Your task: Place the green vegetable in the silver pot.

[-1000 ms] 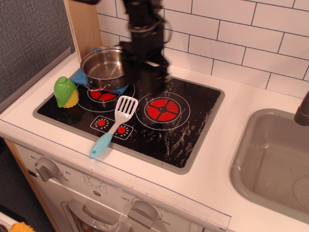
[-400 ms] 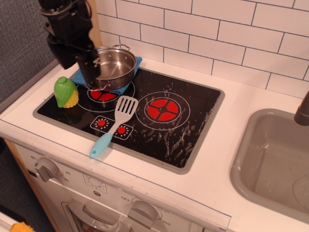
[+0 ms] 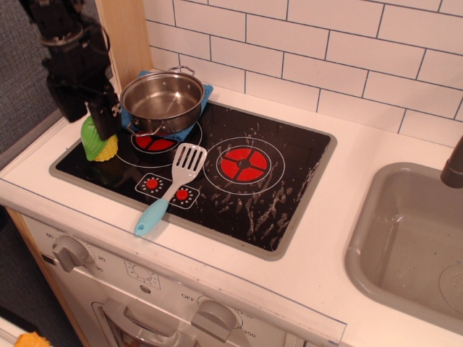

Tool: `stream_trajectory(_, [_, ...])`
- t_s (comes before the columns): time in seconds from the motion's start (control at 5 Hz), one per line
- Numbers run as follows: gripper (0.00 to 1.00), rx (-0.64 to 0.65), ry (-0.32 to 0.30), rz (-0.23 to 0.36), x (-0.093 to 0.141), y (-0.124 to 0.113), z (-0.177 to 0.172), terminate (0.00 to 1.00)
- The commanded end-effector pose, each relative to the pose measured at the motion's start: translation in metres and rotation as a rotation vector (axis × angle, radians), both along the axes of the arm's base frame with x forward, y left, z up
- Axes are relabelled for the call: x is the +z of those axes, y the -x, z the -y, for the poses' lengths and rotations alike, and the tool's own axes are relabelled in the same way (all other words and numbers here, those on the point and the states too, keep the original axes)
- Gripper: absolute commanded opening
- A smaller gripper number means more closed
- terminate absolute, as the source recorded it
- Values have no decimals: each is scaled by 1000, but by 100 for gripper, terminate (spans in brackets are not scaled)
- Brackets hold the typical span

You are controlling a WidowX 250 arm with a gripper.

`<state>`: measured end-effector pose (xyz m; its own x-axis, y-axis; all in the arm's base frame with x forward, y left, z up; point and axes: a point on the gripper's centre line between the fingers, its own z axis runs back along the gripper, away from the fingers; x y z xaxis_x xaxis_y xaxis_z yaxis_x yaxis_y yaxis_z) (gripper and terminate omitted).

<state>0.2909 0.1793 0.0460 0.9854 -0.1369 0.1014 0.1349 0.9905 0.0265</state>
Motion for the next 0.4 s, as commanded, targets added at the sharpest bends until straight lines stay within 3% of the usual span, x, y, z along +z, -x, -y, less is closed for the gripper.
stream_trajectory(0.0, [100,1,-27,-5,2,-4,-2,0])
stream_trajectory(0.2, [0,-19,-41,17,7,-4,3,0])
